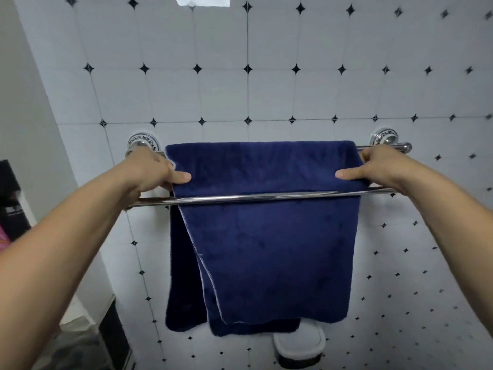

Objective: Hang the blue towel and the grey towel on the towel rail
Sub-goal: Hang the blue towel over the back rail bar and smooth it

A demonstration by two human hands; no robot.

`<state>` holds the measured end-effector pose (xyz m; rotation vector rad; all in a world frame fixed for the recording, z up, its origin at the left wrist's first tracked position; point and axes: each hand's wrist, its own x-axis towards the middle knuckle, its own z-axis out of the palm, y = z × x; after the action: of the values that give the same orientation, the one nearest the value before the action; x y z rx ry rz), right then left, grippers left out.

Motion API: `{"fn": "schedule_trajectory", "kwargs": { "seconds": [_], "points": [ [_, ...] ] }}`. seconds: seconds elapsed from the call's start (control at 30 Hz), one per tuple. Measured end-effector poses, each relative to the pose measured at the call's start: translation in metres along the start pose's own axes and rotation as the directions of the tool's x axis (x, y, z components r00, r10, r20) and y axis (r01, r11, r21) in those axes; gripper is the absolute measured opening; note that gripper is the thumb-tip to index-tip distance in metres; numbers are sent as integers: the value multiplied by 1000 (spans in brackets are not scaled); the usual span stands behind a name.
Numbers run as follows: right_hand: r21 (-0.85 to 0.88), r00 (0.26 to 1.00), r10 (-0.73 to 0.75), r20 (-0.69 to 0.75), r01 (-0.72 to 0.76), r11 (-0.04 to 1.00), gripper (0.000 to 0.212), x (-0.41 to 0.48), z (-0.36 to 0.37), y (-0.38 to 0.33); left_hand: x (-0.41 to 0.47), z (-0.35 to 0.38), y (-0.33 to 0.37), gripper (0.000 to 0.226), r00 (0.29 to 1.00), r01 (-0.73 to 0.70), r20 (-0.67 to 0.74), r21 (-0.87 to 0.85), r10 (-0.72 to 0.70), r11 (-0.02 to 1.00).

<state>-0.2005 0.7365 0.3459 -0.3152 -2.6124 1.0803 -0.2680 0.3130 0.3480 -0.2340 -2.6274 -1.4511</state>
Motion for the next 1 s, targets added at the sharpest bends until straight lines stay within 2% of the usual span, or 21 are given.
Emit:
{"fn": "schedule_trajectory", "kwargs": {
  "seconds": [0.07, 0.13, 0.2, 0.23, 0.3, 0.37, 0.43, 0.53, 0.63, 0.8, 0.87, 0.93, 1.0],
  "points": [
    [47, 997, 0, -77, 4, 999, 36, 0, 1, -3, -1, 6, 2, 35, 998, -66, -12, -124, 65, 990],
    [79, 957, -28, -289, 53, 996, 36, 1, 0, -2, -3, 9, -1, 19, 997, -72, -11, -308, 73, 949],
    [-77, 866, -157, -475, 137, 988, 29, -2, -1, -6, -6, 10, 0, 8, 999, -45, -5, -455, 48, 890],
    [-168, 842, -264, -470, 208, 964, 26, -3, 0, -10, -7, 12, 1, 6, 999, -27, 13, -485, 38, 874],
    [-292, 831, -463, -308, 381, 878, 27, -3, 10, -27, -9, 17, 5, 5, 998, 22, 60, -520, 12, 854],
    [-355, 798, -589, -128, 518, 778, 28, -5, 31, -55, -11, 20, 8, 16, 996, 78, 81, -576, -38, 814],
    [-394, 734, -679, -3, 623, 675, 30, -8, 58, -87, -12, 18, 8, 20, 996, 91, 77, -642, -55, 762],
    [-365, 641, -761, 100, 735, 572, 34, -14, 103, -137, -14, 15, 7, 18, 997, 81, 63, -652, -52, 754],
    [-354, 555, -816, 161, 805, 477, 37, -15, 142, -183, -18, 10, 8, 22, 999, 36, 29, -560, -24, 828],
    [-539, 450, -861, 238, 798, 268, 28, -6, 177, -220, -22, 3, 7, 21, 1000, 9, 12, -411, -4, 911],
    [-584, 446, -870, 211, 771, 253, 25, 2, 175, -226, -20, 3, 3, 13, 1000, -2, 2, -410, 4, 912],
    [-577, 510, -854, 99, 729, 369, 22, 14, 166, -229, -16, 3, 0, 7, 1000, -18, -13, -408, 14, 913],
    [-536, 583, -812, 12, 690, 487, 21, 25, 161, -231, -12, 4, -1, 14, 999, -23, -38, -407, 9, 913]
  ]
}}
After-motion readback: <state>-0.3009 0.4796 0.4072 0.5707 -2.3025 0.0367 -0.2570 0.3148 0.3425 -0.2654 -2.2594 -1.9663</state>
